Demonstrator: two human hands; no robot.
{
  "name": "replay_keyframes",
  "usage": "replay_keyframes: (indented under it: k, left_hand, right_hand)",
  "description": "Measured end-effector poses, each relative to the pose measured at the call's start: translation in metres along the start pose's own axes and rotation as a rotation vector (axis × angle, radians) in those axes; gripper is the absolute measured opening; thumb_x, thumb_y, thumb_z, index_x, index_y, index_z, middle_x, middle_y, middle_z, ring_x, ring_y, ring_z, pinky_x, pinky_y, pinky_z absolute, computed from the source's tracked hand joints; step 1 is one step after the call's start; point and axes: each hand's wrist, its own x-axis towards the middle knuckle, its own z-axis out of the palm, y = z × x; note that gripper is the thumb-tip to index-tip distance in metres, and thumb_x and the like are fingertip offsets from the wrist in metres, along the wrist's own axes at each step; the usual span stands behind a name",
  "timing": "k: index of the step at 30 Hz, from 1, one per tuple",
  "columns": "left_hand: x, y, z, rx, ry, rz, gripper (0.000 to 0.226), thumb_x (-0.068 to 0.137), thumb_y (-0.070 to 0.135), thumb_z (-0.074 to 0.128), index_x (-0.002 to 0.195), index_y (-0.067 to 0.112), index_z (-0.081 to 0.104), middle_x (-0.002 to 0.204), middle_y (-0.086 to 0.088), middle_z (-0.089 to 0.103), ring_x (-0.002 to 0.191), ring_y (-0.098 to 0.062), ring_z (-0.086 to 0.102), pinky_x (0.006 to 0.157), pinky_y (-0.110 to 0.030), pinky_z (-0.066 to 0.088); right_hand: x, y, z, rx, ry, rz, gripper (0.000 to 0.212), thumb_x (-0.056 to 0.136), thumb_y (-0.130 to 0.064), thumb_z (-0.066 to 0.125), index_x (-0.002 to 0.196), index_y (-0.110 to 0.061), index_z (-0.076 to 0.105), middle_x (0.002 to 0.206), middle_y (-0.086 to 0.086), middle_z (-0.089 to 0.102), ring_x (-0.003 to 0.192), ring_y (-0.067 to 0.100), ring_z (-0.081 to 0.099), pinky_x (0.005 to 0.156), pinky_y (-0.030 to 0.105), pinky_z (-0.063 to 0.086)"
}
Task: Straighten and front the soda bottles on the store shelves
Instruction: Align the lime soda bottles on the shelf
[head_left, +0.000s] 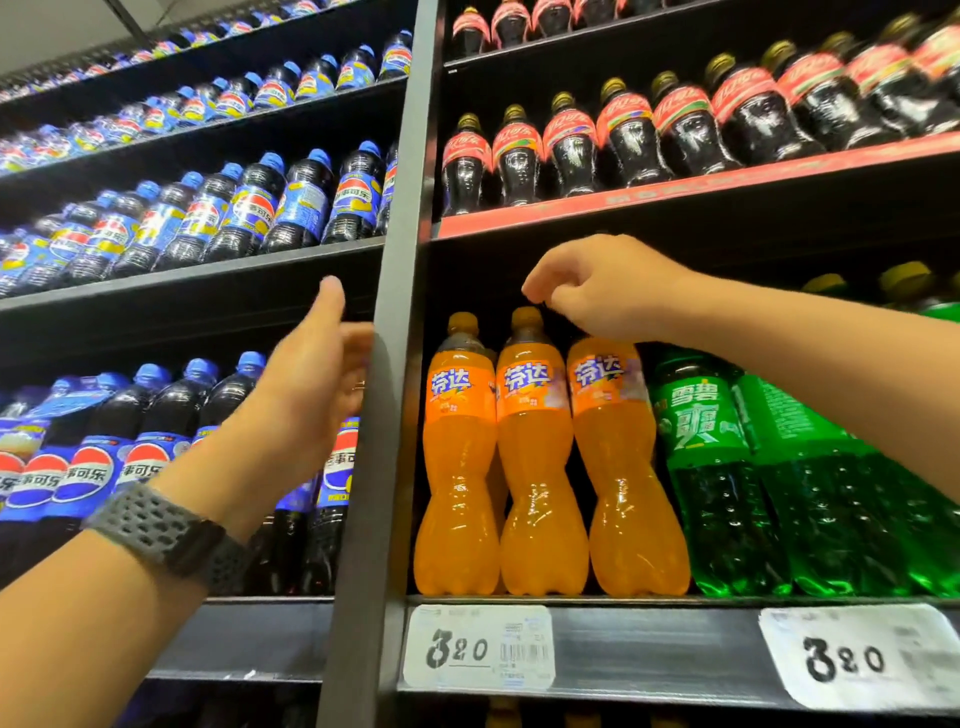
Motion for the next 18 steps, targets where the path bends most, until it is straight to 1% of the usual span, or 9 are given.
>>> replay_keyframes:
  k: [1, 2, 4, 5, 7, 9, 11, 14, 18]
  left_hand:
    - [-0.001, 0.006, 0.004, 0.127, 0.128, 0.134, 0.058, 0.091, 0.065, 0.037, 0.100, 0.018, 0.069, 0.098, -0.005, 0.072, 0.097, -0.023, 0.066, 0.087, -0.039, 0.051]
    - [-0.002, 0.011, 0.011, 0.295, 0.236, 0.295, 0.046, 0.090, 0.060, 0.042, 0.099, 0.022, 0.066, 0.097, 0.000, 0.070, 0.095, -0.019, 0.064, 0.090, -0.036, 0.048]
    - [-0.006, 0.020, 0.027, 0.626, 0.337, 0.667, 0.027, 0.090, 0.047, 0.050, 0.105, 0.027, 0.061, 0.104, 0.007, 0.061, 0.099, -0.011, 0.057, 0.087, -0.025, 0.043]
    - [-0.010, 0.024, 0.037, 0.754, 0.352, 0.809, 0.028, 0.090, 0.042, 0.051, 0.110, 0.025, 0.059, 0.113, 0.004, 0.057, 0.107, -0.012, 0.053, 0.089, -0.024, 0.039]
    - [-0.015, 0.029, 0.058, 0.932, 0.378, 0.973, 0.035, 0.088, 0.037, 0.052, 0.116, 0.018, 0.058, 0.123, -0.004, 0.052, 0.117, -0.020, 0.045, 0.096, -0.029, 0.035]
    - [-0.015, 0.031, 0.082, 1.026, 0.346, 1.012, 0.034, 0.087, 0.034, 0.053, 0.114, 0.015, 0.060, 0.121, -0.006, 0.053, 0.116, -0.024, 0.045, 0.097, -0.036, 0.036]
    - [-0.013, 0.032, 0.108, 1.016, 0.225, 0.978, 0.028, 0.089, 0.031, 0.055, 0.114, 0.017, 0.060, 0.120, -0.003, 0.054, 0.114, -0.021, 0.046, 0.094, -0.034, 0.037]
    - [-0.008, 0.027, 0.149, 1.021, 0.041, 0.951, 0.029, 0.089, 0.031, 0.056, 0.116, 0.021, 0.059, 0.120, 0.001, 0.055, 0.114, -0.017, 0.048, 0.096, -0.034, 0.041]
    - [0.001, 0.021, 0.193, 1.119, -0.054, 0.929, 0.029, 0.090, 0.029, 0.054, 0.117, 0.019, 0.059, 0.120, -0.002, 0.055, 0.116, -0.022, 0.046, 0.096, -0.038, 0.041]
  right_hand:
    - [-0.002, 0.007, -0.007, -0.017, 0.024, 0.014, 0.033, 0.086, -0.012, 0.050, 0.111, -0.024, 0.069, 0.113, -0.006, 0.067, 0.108, 0.011, 0.058, 0.090, 0.023, 0.044]
    - [-0.005, 0.016, -0.014, -0.043, 0.037, 0.033, 0.032, 0.085, -0.013, 0.051, 0.108, -0.024, 0.069, 0.110, -0.006, 0.068, 0.105, 0.011, 0.059, 0.088, 0.023, 0.045]
    - [-0.010, 0.033, -0.027, -0.100, 0.031, 0.083, 0.029, 0.084, -0.017, 0.054, 0.106, -0.025, 0.070, 0.105, -0.007, 0.069, 0.100, 0.013, 0.061, 0.084, 0.023, 0.045]
    - [-0.013, 0.042, -0.034, -0.134, 0.021, 0.107, 0.027, 0.084, -0.018, 0.055, 0.106, -0.026, 0.070, 0.103, -0.007, 0.069, 0.099, 0.013, 0.062, 0.083, 0.022, 0.044]
    - [-0.020, 0.059, -0.045, -0.205, 0.014, 0.144, 0.026, 0.083, -0.020, 0.057, 0.104, -0.026, 0.070, 0.102, -0.007, 0.069, 0.101, 0.015, 0.060, 0.082, 0.021, 0.040]
    - [-0.028, 0.075, -0.056, -0.262, 0.016, 0.170, 0.025, 0.082, -0.021, 0.058, 0.104, -0.025, 0.071, 0.102, -0.005, 0.069, 0.102, 0.017, 0.059, 0.081, 0.021, 0.038]
    - [-0.038, 0.090, -0.067, -0.298, 0.016, 0.191, 0.024, 0.083, -0.022, 0.058, 0.103, -0.024, 0.070, 0.104, -0.003, 0.068, 0.102, 0.019, 0.059, 0.080, 0.023, 0.039]
    - [-0.053, 0.113, -0.082, -0.330, 0.034, 0.209, 0.022, 0.083, -0.026, 0.059, 0.103, -0.024, 0.069, 0.102, -0.003, 0.067, 0.100, 0.020, 0.059, 0.083, 0.026, 0.042]
    - [-0.069, 0.135, -0.098, -0.393, 0.007, 0.196, 0.025, 0.083, -0.029, 0.060, 0.106, -0.023, 0.067, 0.095, -0.005, 0.065, 0.099, 0.020, 0.060, 0.085, 0.029, 0.047]
